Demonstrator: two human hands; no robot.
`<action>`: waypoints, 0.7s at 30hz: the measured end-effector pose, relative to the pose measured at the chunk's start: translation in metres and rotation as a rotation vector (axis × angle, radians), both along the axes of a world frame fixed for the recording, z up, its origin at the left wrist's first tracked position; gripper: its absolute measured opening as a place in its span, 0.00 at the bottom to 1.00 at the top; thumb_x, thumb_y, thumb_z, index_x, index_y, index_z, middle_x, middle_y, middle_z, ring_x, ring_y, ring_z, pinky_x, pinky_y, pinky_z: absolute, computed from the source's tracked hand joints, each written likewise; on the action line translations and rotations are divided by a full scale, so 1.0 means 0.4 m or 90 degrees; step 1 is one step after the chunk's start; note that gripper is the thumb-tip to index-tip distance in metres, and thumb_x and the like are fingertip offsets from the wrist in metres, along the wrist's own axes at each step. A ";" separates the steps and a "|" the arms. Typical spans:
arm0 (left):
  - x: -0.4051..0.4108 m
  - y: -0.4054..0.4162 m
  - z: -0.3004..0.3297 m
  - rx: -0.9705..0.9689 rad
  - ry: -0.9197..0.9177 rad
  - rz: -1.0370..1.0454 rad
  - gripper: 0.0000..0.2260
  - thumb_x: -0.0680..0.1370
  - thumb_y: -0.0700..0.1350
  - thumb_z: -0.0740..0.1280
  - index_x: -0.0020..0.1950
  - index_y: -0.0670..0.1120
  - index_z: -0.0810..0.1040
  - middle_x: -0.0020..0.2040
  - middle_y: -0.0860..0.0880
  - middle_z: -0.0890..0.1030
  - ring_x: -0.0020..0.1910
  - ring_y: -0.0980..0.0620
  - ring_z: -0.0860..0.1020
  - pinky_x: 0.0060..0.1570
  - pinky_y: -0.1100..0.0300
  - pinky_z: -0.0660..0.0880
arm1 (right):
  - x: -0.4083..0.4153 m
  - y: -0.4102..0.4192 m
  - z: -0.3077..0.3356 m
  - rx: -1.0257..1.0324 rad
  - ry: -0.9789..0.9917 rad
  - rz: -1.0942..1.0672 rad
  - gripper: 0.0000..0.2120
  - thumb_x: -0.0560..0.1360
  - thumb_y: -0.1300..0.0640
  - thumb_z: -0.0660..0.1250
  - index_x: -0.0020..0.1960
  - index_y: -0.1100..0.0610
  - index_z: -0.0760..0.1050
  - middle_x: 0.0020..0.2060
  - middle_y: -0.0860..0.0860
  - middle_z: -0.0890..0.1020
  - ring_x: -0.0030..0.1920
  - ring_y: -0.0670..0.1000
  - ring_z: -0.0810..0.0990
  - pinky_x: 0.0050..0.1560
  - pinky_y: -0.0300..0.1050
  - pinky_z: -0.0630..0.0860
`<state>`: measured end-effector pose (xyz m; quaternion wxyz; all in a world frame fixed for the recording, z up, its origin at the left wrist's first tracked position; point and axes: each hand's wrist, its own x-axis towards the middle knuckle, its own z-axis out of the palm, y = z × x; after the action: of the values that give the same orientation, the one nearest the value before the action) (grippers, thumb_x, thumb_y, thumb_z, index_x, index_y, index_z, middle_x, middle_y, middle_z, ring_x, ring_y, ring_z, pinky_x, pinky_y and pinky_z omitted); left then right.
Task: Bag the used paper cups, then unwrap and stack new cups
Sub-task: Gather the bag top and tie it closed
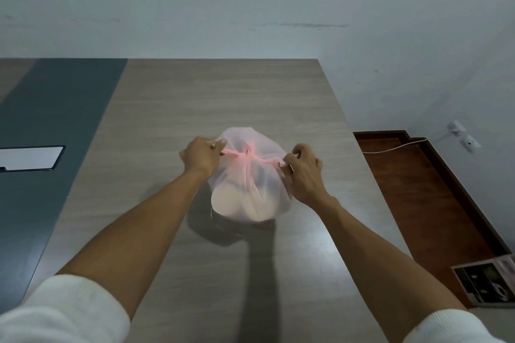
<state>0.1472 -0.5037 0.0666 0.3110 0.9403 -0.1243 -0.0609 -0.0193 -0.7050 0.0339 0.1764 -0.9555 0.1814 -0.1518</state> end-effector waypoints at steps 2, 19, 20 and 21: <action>-0.001 0.022 -0.025 0.000 -0.035 0.007 0.21 0.81 0.55 0.66 0.36 0.44 0.85 0.36 0.46 0.79 0.42 0.42 0.78 0.46 0.54 0.64 | -0.008 -0.008 -0.016 0.043 0.035 -0.013 0.10 0.81 0.52 0.65 0.47 0.57 0.80 0.55 0.54 0.71 0.54 0.53 0.71 0.57 0.49 0.59; -0.117 -0.075 0.007 -0.602 0.378 -0.080 0.07 0.79 0.34 0.69 0.54 0.43 0.83 0.43 0.44 0.85 0.35 0.54 0.77 0.36 0.62 0.74 | 0.129 0.071 0.078 0.936 -0.179 -0.086 0.12 0.80 0.71 0.62 0.59 0.58 0.70 0.40 0.59 0.82 0.36 0.52 0.79 0.39 0.44 0.75; -0.120 -0.076 0.010 -0.606 0.388 -0.079 0.07 0.80 0.35 0.68 0.55 0.44 0.80 0.43 0.45 0.85 0.35 0.54 0.78 0.34 0.62 0.74 | 0.127 0.073 0.077 0.921 -0.176 -0.079 0.09 0.80 0.70 0.62 0.57 0.58 0.72 0.39 0.59 0.83 0.35 0.51 0.79 0.39 0.45 0.74; -0.125 -0.078 0.014 -0.609 0.401 -0.078 0.07 0.80 0.36 0.68 0.56 0.45 0.78 0.43 0.45 0.85 0.34 0.54 0.78 0.33 0.63 0.74 | 0.126 0.075 0.074 0.908 -0.172 -0.069 0.06 0.80 0.68 0.63 0.53 0.60 0.76 0.38 0.59 0.83 0.35 0.52 0.78 0.39 0.45 0.72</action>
<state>0.0974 -0.5350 0.0720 0.7196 0.6226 -0.0935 -0.2930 0.0313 -0.6750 0.0634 0.7691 -0.5710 0.2598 -0.1218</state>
